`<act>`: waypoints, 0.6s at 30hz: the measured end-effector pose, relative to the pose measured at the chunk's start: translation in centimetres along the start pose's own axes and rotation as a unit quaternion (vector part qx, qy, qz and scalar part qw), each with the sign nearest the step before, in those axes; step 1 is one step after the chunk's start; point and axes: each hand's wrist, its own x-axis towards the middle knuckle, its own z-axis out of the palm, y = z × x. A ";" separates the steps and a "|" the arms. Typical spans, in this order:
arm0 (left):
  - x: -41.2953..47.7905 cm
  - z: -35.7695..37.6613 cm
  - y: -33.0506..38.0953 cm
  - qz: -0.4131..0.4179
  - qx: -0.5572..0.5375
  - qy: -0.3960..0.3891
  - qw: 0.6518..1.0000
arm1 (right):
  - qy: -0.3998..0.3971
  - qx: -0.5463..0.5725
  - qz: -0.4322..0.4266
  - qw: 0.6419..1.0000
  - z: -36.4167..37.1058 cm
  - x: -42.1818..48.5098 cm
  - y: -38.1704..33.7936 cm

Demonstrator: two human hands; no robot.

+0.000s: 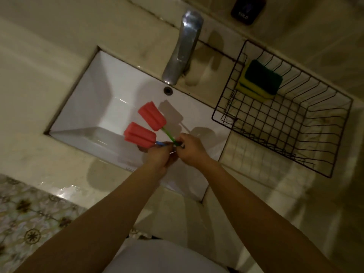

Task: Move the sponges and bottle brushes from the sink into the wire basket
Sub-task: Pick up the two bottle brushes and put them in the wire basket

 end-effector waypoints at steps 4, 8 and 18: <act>-4.3 0.8 1.3 0.051 0.028 -0.034 0.998 | 0.049 0.006 -0.010 0.999 -3.9 -3.1 -1.8; -7.9 1.7 2.1 0.097 0.055 -0.093 0.989 | 0.113 0.036 -0.031 0.992 -7.3 -6.5 -2.8; -10.3 7.1 2.4 0.088 0.091 -0.201 0.972 | 0.274 0.001 0.025 0.962 -17.7 -8.4 3.0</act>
